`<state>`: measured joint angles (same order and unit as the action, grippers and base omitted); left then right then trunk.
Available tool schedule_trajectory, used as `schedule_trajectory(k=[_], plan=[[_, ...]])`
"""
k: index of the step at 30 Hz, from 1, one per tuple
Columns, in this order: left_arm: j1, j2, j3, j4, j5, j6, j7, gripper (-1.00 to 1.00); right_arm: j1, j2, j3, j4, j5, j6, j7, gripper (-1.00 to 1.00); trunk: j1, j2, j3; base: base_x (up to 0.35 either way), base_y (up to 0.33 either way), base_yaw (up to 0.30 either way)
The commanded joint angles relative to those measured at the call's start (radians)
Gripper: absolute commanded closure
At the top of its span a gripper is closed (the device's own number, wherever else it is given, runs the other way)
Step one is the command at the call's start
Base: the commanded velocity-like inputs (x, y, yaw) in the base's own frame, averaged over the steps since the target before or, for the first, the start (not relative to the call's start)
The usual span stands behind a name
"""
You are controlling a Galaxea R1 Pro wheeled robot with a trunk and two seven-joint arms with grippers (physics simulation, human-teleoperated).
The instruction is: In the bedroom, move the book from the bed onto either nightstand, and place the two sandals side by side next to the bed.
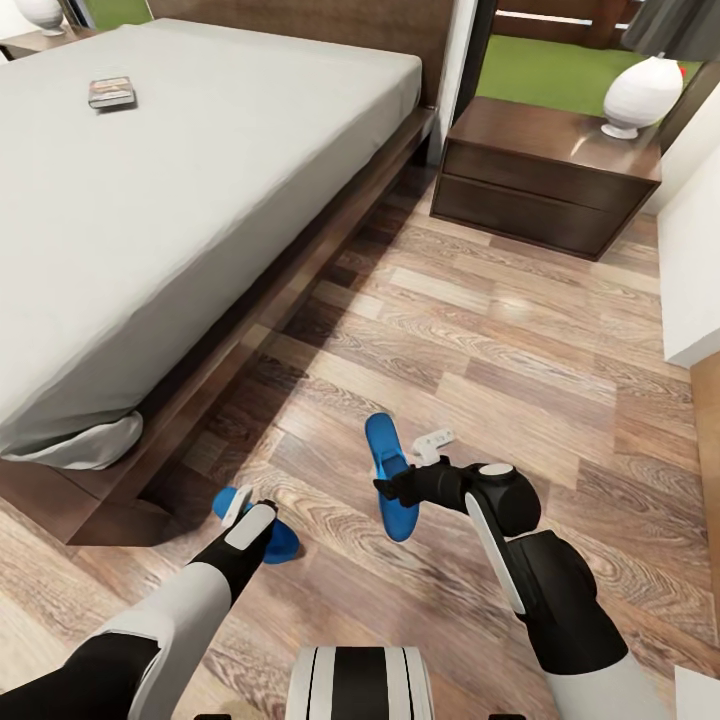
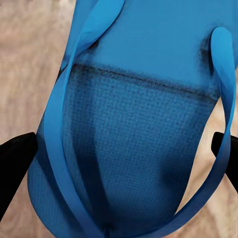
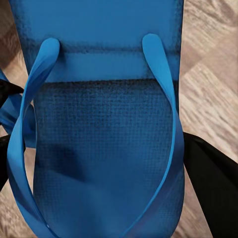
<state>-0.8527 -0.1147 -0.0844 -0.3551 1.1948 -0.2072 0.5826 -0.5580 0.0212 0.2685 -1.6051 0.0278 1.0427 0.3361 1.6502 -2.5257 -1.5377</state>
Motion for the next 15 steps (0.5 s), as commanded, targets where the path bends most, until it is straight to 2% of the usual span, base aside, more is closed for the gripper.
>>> schedule_trajectory(k=[1,8,15], plan=[[0.0,0.001,-0.008,-0.001,0.011,-0.006,0.005,1.0,0.0,0.0,0.0,-0.001,0.003,0.004,0.003,1.0,0.0,0.0,-0.001,0.0,0.0,0.0],[0.001,0.004,-0.008,-0.002,0.015,-0.005,-0.006,1.0,0.0,0.0,0.0,-0.001,0.003,0.004,0.003,1.0,0.003,-0.002,-0.024,0.0,0.0,0.0],[0.001,0.004,-0.008,-0.002,0.014,-0.006,-0.009,1.0,0.001,0.0,0.0,-0.002,0.003,0.004,0.003,1.0,0.003,-0.002,-0.024,0.0,0.0,0.0]])
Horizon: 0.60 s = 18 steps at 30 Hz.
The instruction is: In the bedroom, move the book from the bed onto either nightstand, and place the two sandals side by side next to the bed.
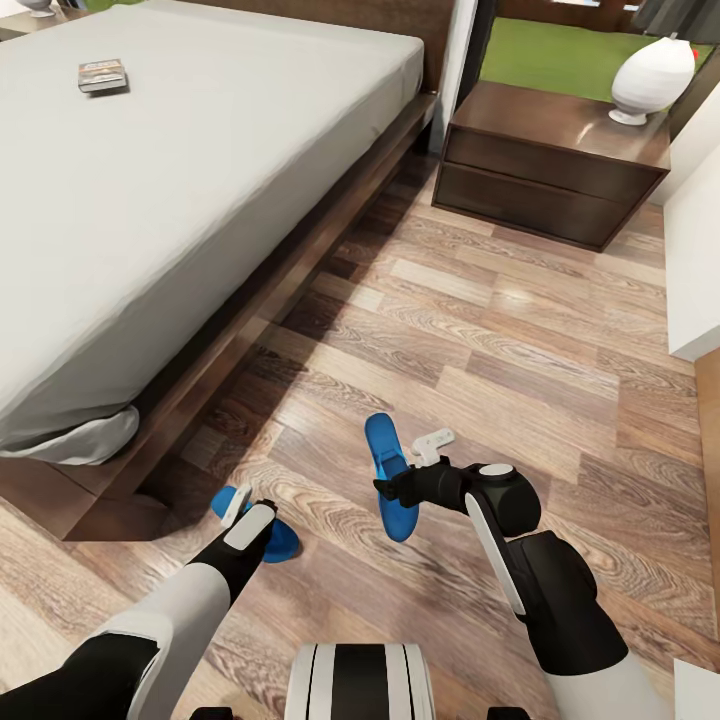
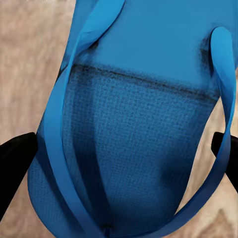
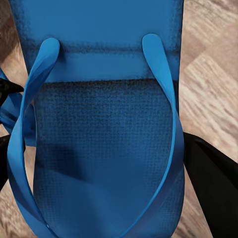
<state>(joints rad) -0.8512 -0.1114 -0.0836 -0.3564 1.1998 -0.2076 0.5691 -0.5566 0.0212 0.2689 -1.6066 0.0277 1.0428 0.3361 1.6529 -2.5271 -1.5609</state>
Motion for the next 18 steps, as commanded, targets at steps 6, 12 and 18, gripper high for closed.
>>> schedule_trajectory(k=[6,12,18], plan=[[0.0,0.002,-0.008,-0.001,0.008,-0.008,0.006,-1.0,0.0,0.0,0.0,-0.001,0.003,0.004,0.003,1.0,0.0,0.0,-0.001,0.0,0.0,0.0],[0.0,0.002,-0.008,-0.001,0.007,-0.008,0.006,-1.0,0.0,0.0,0.001,-0.001,0.003,0.004,0.003,1.0,0.0,0.0,-0.001,0.0,0.0,0.0],[0.015,0.007,-0.009,-0.028,0.008,-0.007,0.054,-1.0,0.0,0.002,-0.002,0.0,0.004,0.004,0.002,1.0,0.0,0.0,-0.001,0.0,0.0,0.0]])
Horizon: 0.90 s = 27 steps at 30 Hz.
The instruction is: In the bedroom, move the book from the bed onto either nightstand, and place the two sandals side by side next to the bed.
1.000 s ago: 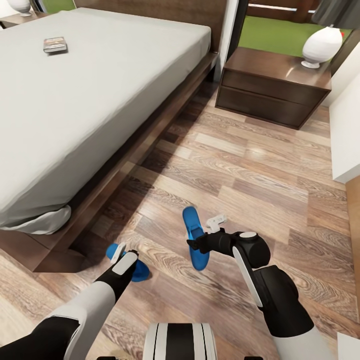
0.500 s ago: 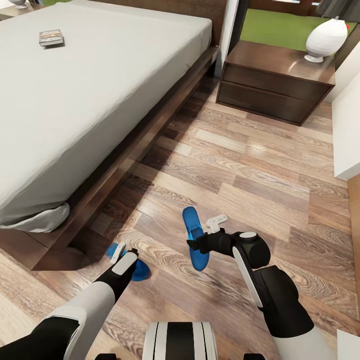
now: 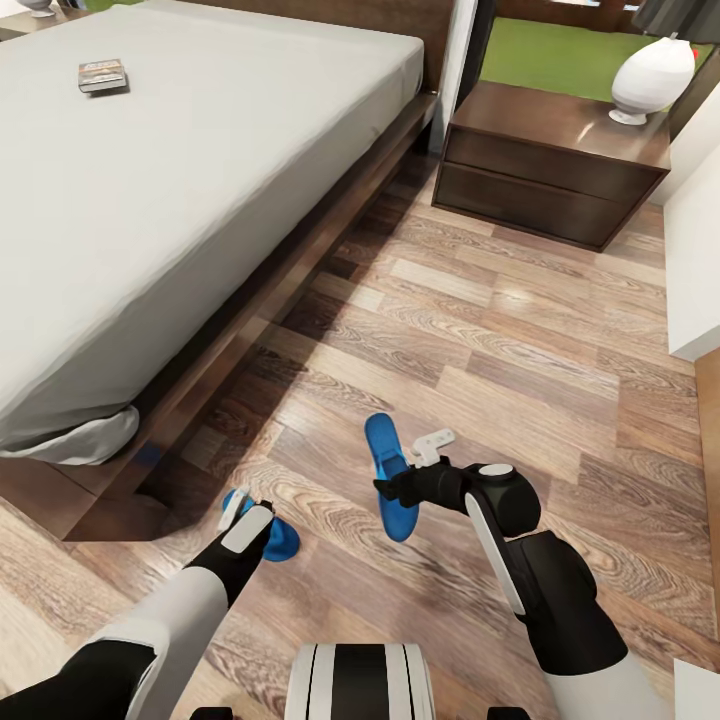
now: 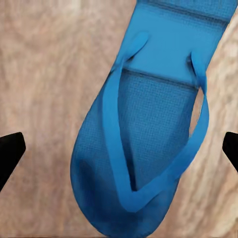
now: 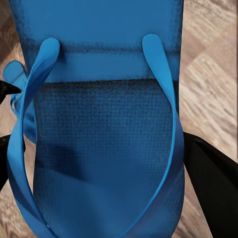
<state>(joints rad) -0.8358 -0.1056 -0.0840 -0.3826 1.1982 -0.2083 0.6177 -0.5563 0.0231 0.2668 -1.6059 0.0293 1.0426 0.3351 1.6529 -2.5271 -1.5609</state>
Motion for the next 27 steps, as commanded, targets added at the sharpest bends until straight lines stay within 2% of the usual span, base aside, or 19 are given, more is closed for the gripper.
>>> schedule_trajectory(k=[1,2,3,4,5,7,8,10,12,15,16,18,25,26,27], plan=[[0.008,0.002,-0.009,-0.014,0.008,-0.004,0.03,-1.0,-0.001,0.001,-0.002,0.001,0.002,0.005,0.003,1.0,0.0,0.0,-0.001,0.0,0.0,0.0],[0.02,0.002,-0.011,-0.031,0.007,-0.002,0.059,-1.0,-0.001,0.001,-0.004,0.004,0.001,0.005,0.002,1.0,0.0,0.0,-0.001,0.0,0.0,0.0],[0.053,0.005,-0.014,-0.086,0.003,0.002,0.125,-1.0,-0.003,0.0,-0.008,0.011,0.001,0.005,0.002,1.0,0.0,0.0,-0.001,0.0,0.0,0.0],[0.075,0.009,-0.016,-0.128,0.001,0.004,0.158,-1.0,-0.005,0.0,-0.009,0.017,0.001,0.005,0.002,1.0,0.0,0.0,-0.001,0.0,0.0,0.0],[0.128,0.025,-0.019,-0.231,-0.008,0.015,0.211,-1.0,-0.009,-0.001,-0.011,0.035,0.0,0.005,0.002,1.0,0.0,0.0,-0.001,0.0,0.0,0.0],[0.191,0.046,-0.022,-0.354,-0.026,0.048,0.245,-1.0,-0.017,-0.001,-0.013,0.064,0.0,0.005,0.003,1.0,0.0,0.0,-0.001,0.0,0.0,0.0],[0.274,0.069,-0.021,-0.519,-0.06,0.116,0.275,-1.0,-0.034,0.001,-0.013,0.119,0.001,0.005,0.003,1.0,0.0,0.0,-0.001,0.0,0.0,0.0],[0.334,0.082,-0.016,-0.635,-0.082,0.171,0.291,-1.0,-0.05,0.002,-0.014,0.168,0.001,0.005,0.003,1.0,0.0,0.0,-0.001,0.0,0.0,0.011],[0.374,0.092,-0.012,-0.7,-0.094,0.202,0.3,-1.0,-0.059,0.002,-0.014,0.197,0.001,0.005,0.003,1.0,0.0,0.0,-0.001,0.0,0.0,0.084],[0.404,0.114,-0.009,-0.742,-0.101,0.219,0.306,-1.0,-0.065,0.002,-0.012,0.216,0.002,0.005,0.004,1.0,0.0,0.0,-0.001,0.0,0.0,0.183],[0.413,0.134,-0.008,-0.755,-0.1,0.223,0.307,-1.0,-0.067,0.002,-0.011,0.22,0.002,0.005,0.004,1.0,0.0,0.0,-0.001,0.0,0.0,0.236],[0.421,0.158,-0.007,-0.767,-0.099,0.229,0.308,-1.0,-0.068,0.002,-0.01,0.224,0.002,0.005,0.003,1.0,0.0,0.0,-0.001,0.0,0.0,0.252],[0.448,0.221,-0.007,-0.778,-0.093,0.243,0.305,-1.0,-0.068,0.001,-0.006,0.228,0.0,0.005,0.004,1.0,0.0,0.0,-0.001,0.0,0.0,0.275],[0.453,0.227,-0.007,-0.779,-0.092,0.249,0.303,-1.0,-0.068,0.001,-0.005,0.228,0.0,0.005,0.004,1.0,0.0,0.0,-0.001,0.0,0.0,0.28],[0.469,0.243,-0.009,-0.78,-0.094,0.277,0.288,-1.0,-0.068,-0.002,-0.005,0.228,0.0,0.005,0.004,1.0,0.0,0.0,-0.001,0.0,0.0,0.282]])
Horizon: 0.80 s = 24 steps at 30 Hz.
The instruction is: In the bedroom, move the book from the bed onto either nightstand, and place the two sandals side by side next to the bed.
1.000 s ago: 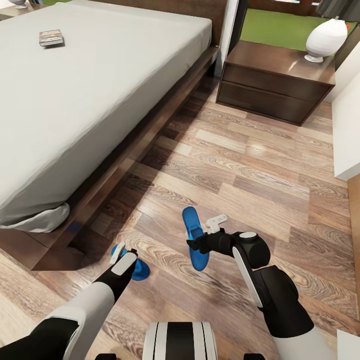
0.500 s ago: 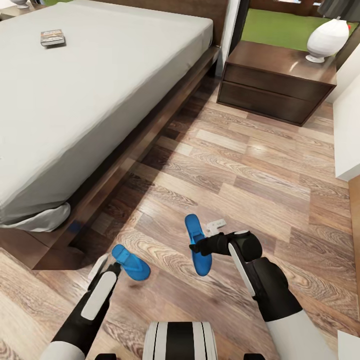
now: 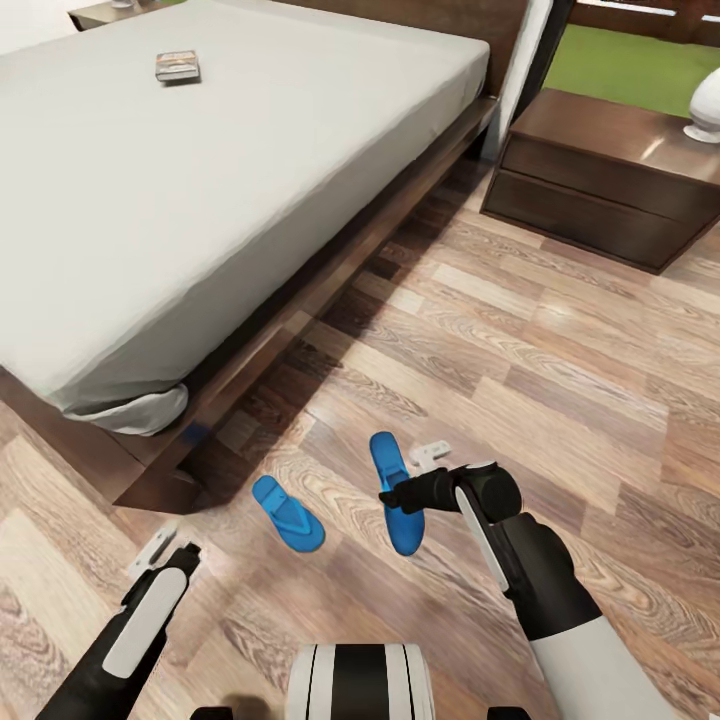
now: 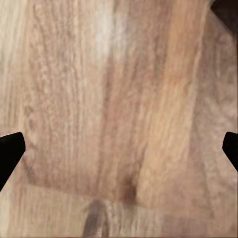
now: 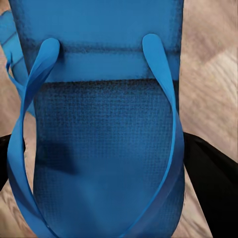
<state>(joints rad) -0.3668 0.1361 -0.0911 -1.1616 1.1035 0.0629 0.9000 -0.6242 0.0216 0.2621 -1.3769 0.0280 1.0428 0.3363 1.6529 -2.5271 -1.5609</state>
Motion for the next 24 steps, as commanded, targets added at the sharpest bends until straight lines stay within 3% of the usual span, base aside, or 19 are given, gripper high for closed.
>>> schedule_trajectory(k=[1,4,8,10,13,15,16,17,18,20,24], plan=[[0.01,0.009,-0.004,-0.001,-0.002,0.026,-0.014,-1.0,0.0,-0.003,0.0,-0.002,0.001,0.004,0.003,1.0,0.0,0.0,-0.001,0.0,0.0,0.282],[0.03,0.018,-0.011,0.007,-0.007,0.057,-0.071,-1.0,0.0,-0.007,0.0,-0.007,0.001,0.004,0.005,1.0,0.0,0.0,-0.001,0.0,0.0,0.282],[0.043,0.022,-0.014,0.013,-0.009,0.066,-0.089,-1.0,0.0,-0.009,0.0,-0.009,0.001,0.004,0.006,1.0,0.0,0.0,-0.001,0.0,0.0,0.283],[0.069,0.035,-0.012,0.011,-0.008,0.068,-0.098,-1.0,0.0,-0.011,0.0,-0.009,0.001,0.004,0.007,1.0,0.0,0.0,-0.001,0.0,0.0,0.283],[0.15,0.129,-0.003,-0.04,0.001,0.153,-0.157,-1.0,-0.04,-0.011,0.001,-0.006,0.025,0.004,0.01,1.0,0.0,0.0,-0.001,0.0,0.0,0.282],[0.203,0.172,0.021,-0.088,0.011,0.207,-0.178,-1.0,-0.112,-0.009,0.014,0.026,0.044,0.004,0.011,1.0,0.0,0.0,-0.002,0.0,0.0,0.282],[0.222,0.181,0.033,-0.109,0.013,0.219,-0.182,-1.0,-0.136,-0.008,0.025,0.049,0.048,0.004,0.011,1.0,0.0,0.0,-0.002,0.0,0.0,0.282],[0.287,0.2,0.075,-0.187,0.017,0.251,-0.191,-1.0,-0.191,-0.005,0.079,0.136,0.058,0.004,0.012,1.0,0.0,0.0,-0.003,0.0,0.0,0.282],[0.307,0.204,0.088,-0.214,0.018,0.263,-0.193,-1.0,-0.205,-0.004,0.1,0.162,0.06,0.004,0.013,1.0,0.0,0.0,-0.003,0.0,0.0,0.282],[0.375,0.213,0.128,-0.308,0.02,0.344,-0.195,-1.0,-0.273,-0.004,0.19,0.265,0.066,-0.002,0.014,1.0,0.0,0.0,-0.004,0.0,0.0,0.282],[0.413,0.21,0.162,-0.352,0.024,0.395,-0.196,-1.0,-0.327,-0.007,0.273,0.387,0.084,-0.094,0.026,1.0,0.0,0.0,-0.006,0.0,0.0,0.253]])
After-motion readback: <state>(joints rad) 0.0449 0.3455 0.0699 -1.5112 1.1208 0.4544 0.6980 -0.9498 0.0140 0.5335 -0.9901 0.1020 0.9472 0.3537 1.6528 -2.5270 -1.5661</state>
